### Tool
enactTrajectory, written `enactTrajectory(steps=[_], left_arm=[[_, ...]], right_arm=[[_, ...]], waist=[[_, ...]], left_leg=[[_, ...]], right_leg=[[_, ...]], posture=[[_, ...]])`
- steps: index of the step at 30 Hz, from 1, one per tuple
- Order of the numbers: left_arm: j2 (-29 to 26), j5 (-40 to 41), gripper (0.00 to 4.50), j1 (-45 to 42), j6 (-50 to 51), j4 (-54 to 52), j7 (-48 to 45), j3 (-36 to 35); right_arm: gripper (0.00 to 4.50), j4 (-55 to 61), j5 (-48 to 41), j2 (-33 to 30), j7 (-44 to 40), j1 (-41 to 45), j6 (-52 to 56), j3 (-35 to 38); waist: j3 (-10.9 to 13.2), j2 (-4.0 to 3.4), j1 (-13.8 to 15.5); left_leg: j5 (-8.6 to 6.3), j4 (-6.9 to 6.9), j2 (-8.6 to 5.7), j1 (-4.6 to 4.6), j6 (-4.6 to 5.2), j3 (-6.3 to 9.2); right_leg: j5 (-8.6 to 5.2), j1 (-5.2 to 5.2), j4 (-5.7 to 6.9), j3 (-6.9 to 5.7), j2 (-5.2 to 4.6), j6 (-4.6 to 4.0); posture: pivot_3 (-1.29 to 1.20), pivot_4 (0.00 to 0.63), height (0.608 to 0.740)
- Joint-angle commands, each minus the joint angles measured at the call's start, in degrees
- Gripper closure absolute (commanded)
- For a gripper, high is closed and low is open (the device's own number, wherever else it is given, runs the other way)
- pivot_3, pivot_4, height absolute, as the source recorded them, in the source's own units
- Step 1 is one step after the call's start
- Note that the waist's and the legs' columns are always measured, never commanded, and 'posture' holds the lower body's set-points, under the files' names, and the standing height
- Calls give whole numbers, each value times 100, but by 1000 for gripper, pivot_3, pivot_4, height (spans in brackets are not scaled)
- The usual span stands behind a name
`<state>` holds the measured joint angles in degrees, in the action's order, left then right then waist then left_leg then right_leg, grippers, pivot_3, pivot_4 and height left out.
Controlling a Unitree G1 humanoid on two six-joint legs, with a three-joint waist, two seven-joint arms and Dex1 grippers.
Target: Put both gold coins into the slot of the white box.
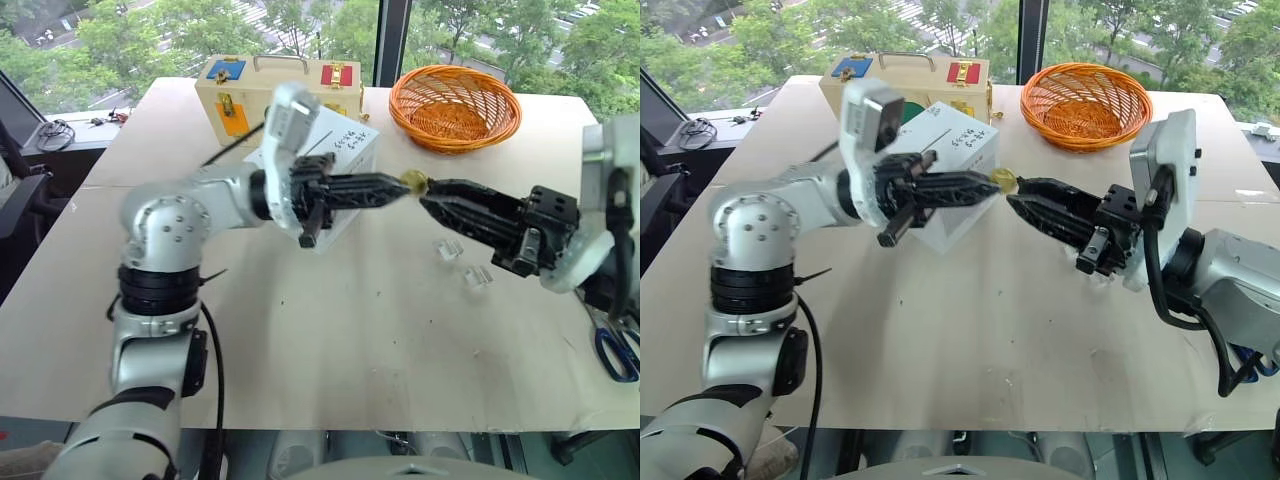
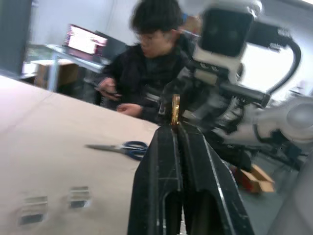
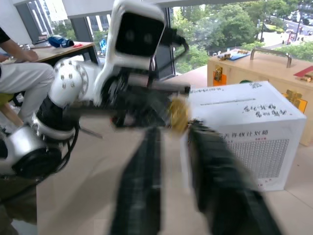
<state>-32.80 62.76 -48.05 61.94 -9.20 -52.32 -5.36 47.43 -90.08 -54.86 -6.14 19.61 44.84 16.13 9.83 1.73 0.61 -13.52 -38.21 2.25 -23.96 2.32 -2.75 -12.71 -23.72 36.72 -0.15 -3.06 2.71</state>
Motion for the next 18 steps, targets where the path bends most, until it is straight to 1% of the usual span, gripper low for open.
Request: enactTrajectory(steps=[1,2,3,4,5,7,9,11,13,15,18], left_arm=[[-204,239,4500,-183,163,87,371,-507],[-274,257,4500,-277,223,219,529,-636],[-376,220,4500,-384,266,351,683,-761],[-447,199,4500,-458,298,438,794,-842],[-508,133,4500,-554,347,563,995,-909],[-935,-780,4500,-796,330,711,1558,-551],[-1124,-1244,4500,-1043,386,1003,1841,-299],[-1145,-1505,4500,-1321,504,1425,1774,-2],[-1169,-1920,4500,-1524,548,1793,1655,446],[-1106,-2122,4500,-1718,707,2142,1570,658],[-1070,-2470,4500,-1834,626,2351,1432,911]], right_arm=[[1814,95,454,-318,-458,-279,-114,630],[1312,125,722,-458,-673,-438,-99,798],[963,165,1041,-579,-909,-629,-101,1013],[398,193,1279,-657,-1095,-781,-124,1168],[37,208,1457,-713,-1283,-939,-144,1316],[37,338,1806,-756,-1747,-1233,-258,1776],[37,396,1908,-742,-2007,-1362,-348,2050],[37,382,1956,-661,-2070,-1374,-469,2149],[37,403,2036,-610,-2133,-1418,-567,2188],[37,448,2120,-557,-2161,-1480,-643,2183],[37,514,2211,-510,-2166,-1592,-705,2195]], waist=[[0,0,6],[0,0,7],[1,2,29],[2,4,29],[2,4,31],[1,5,20],[1,4,20],[1,5,22],[2,8,31],[2,8,32],[4,10,19]], left_leg=[[0,0,0,0,0,0],[0,-1,1,0,0,-1],[0,-1,0,0,0,-1],[0,-3,-1,-1,0,2],[0,-4,-1,-2,0,3],[0,-4,-1,-2,0,3],[0,-4,-8,-2,0,0],[0,-1,-8,3,0,-1],[0,-1,-3,3,-1,-2],[0,-3,-9,1,-1,0],[0,-2,-4,-2,-1,-3]], right_leg=[[0,0,0,0,0,0],[0,1,-1,0,-1,1],[0,1,-1,0,-2,1],[-2,1,-1,-3,-2,4],[-4,1,-1,-4,-2,7],[-4,2,-1,-4,-3,7],[-4,2,-3,-2,-3,8],[-2,3,-1,-1,1,10],[-3,3,0,-1,-1,8],[-4,3,0,-4,-4,8],[0,1,-3,-1,-5,2]], posture=[[0,150,740],[0,150,740],[0,150,740],[0,150,740],[0,150,740],[0,150,740],[0,150,740],[0,150,740],[0,150,740],[0,150,740],[0,150,740]])
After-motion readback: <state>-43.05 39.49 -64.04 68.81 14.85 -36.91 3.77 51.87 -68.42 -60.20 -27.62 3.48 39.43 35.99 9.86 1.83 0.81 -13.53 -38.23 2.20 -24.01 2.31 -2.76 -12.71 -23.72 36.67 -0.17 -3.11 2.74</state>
